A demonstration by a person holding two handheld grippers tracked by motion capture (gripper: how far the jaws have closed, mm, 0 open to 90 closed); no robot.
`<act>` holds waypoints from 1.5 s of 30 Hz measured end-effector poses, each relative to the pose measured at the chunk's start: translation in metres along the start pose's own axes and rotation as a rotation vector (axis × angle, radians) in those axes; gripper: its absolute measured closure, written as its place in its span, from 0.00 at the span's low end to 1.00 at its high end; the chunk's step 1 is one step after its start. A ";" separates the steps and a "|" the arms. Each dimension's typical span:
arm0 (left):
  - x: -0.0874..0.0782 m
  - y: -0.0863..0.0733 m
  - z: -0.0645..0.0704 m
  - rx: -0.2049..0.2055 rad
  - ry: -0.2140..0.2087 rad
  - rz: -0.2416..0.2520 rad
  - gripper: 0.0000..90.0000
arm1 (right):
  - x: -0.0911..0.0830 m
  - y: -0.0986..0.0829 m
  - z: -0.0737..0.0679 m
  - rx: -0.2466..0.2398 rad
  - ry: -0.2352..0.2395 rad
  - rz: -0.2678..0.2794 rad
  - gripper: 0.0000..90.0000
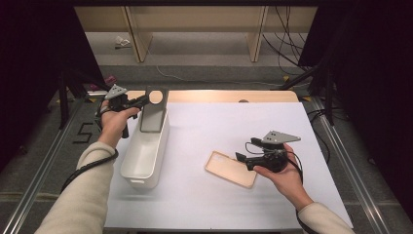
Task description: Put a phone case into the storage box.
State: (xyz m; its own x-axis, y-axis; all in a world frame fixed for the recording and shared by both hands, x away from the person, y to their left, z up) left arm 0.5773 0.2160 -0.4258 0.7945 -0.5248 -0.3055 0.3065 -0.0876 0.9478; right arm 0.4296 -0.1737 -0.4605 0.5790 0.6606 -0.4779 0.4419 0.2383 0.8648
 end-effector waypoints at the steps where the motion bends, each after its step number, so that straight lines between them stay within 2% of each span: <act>1: 0.000 0.000 0.000 0.001 0.001 0.000 0.90 | 0.000 0.000 0.000 0.000 0.000 0.000 0.18; 22: 0.005 -0.009 -0.002 -0.011 0.011 -0.026 0.90 | 0.000 0.001 0.000 0.006 0.001 0.006 0.18; 30: 0.005 -0.012 -0.005 -0.029 0.017 -0.031 0.89 | 0.000 0.000 0.000 0.009 0.004 0.003 0.18; 45: 0.007 -0.017 -0.009 -0.029 0.060 -0.084 0.86 | 0.000 0.000 0.000 0.009 0.005 0.002 0.18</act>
State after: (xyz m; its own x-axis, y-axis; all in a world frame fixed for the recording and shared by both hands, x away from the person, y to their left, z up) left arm 0.5823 0.2220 -0.4448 0.7950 -0.4647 -0.3899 0.3881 -0.1044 0.9157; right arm 0.4297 -0.1738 -0.4605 0.5761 0.6648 -0.4756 0.4470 0.2309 0.8642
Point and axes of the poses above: each handheld gripper's, and its own axes: x roughly forward along the jaws, y roughly out of its top, z roughly to its right, the point moved 7 cm from there along x, roughly forward along the jaws, and after that the axes turned 4 degrees about x, right-handed, at the moved point
